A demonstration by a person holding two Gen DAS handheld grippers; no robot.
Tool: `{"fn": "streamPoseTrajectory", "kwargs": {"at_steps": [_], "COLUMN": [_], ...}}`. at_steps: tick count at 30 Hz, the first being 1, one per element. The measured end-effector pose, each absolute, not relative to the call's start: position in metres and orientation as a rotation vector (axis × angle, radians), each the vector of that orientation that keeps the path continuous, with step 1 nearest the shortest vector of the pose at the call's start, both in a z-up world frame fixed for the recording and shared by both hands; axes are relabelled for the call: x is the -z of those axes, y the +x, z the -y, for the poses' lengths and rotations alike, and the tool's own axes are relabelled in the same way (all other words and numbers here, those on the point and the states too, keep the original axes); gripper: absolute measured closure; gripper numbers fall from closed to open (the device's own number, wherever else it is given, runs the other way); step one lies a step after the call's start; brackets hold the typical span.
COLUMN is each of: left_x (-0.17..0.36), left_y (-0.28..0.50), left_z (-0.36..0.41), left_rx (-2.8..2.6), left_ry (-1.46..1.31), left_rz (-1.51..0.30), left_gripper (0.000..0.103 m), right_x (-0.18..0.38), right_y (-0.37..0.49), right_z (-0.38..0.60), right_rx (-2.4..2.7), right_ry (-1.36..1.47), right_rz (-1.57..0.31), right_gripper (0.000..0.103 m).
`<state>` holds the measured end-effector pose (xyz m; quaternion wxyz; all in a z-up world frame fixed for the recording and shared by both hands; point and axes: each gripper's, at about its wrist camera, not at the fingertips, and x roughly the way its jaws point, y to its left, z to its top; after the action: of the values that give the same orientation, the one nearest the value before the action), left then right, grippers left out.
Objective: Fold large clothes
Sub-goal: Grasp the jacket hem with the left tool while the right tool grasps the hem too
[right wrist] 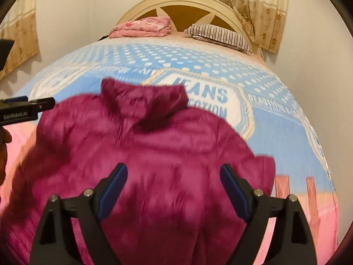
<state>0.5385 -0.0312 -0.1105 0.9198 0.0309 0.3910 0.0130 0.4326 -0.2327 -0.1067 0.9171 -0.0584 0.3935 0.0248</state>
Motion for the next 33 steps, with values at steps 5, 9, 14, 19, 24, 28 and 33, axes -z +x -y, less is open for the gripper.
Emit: {"fn": "streamPoseTrajectory", "kwargs": {"at_steps": [5, 9, 14, 19, 24, 28, 33], "left_x": [0.111, 0.11, 0.126, 0.149, 0.16, 0.159, 0.14], "left_y": [0.597, 0.635, 0.674, 0.68, 0.676, 0.665, 0.631], "left_z": [0.047, 0.06, 0.087, 0.1, 0.098, 0.093, 0.085], "left_rx": [-0.024, -0.031, -0.012, 0.022, 0.101, 0.139, 0.158], "left_ry": [0.039, 0.045, 0.122, 0.186, 0.194, 0.181, 0.215], "left_rz": [-0.871, -0.889, -0.93, -0.955, -0.992, -0.998, -0.892], "left_gripper": [0.002, 0.002, 0.002, 0.002, 0.056, 0.084, 0.091], "right_x": [0.093, 0.085, 0.091, 0.109, 0.131, 0.135, 0.12], "right_y": [0.482, 0.518, 0.569, 0.603, 0.611, 0.597, 0.567], "right_z": [0.238, 0.246, 0.249, 0.243, 0.248, 0.255, 0.256], "right_rx": [-0.057, -0.051, -0.057, -0.048, -0.069, -0.08, -0.093], "right_ry": [-0.083, -0.059, -0.053, -0.104, -0.127, -0.139, -0.203], "right_rz": [-0.821, -0.829, -0.894, -0.958, -1.02, -1.021, -0.952], "right_gripper": [0.015, 0.015, 0.012, 0.017, 0.055, 0.088, 0.092]}}
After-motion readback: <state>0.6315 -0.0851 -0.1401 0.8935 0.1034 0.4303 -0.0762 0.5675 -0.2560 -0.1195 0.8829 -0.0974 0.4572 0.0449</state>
